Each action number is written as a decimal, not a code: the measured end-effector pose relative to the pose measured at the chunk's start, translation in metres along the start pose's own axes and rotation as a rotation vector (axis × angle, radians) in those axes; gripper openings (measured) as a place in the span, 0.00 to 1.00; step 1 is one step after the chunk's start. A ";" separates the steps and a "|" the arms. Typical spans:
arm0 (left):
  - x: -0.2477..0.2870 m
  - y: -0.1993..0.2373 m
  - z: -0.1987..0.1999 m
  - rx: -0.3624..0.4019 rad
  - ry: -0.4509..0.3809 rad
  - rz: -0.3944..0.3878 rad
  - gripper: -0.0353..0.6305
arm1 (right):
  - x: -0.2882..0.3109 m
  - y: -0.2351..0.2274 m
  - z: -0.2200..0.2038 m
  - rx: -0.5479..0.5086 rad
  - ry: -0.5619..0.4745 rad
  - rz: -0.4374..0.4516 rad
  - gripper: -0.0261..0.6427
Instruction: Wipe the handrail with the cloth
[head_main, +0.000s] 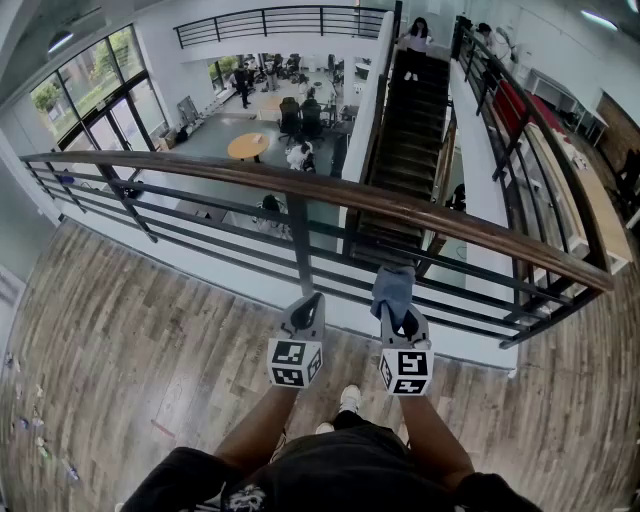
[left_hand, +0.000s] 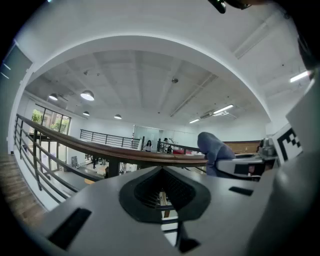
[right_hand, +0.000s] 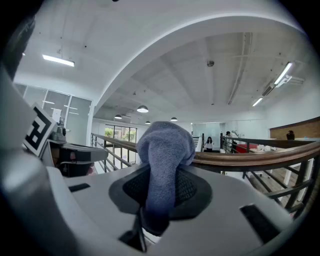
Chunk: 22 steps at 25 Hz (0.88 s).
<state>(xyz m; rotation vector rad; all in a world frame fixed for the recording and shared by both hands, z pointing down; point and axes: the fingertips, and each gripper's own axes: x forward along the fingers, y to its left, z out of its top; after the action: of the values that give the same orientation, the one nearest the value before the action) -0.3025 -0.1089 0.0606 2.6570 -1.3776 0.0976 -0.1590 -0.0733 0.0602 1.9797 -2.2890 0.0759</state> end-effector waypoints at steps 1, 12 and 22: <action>0.008 0.000 0.002 -0.008 0.001 0.008 0.06 | 0.009 -0.006 0.002 0.009 0.002 0.008 0.17; 0.089 0.026 0.041 0.041 -0.010 0.112 0.06 | 0.111 -0.035 0.032 0.049 -0.004 0.117 0.17; 0.159 0.084 0.063 0.033 0.013 0.127 0.06 | 0.209 -0.013 0.055 -0.002 0.008 0.140 0.17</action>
<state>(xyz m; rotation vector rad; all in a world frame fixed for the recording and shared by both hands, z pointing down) -0.2801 -0.2956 0.0268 2.5887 -1.5527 0.1524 -0.1790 -0.2867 0.0299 1.8122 -2.4184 0.0930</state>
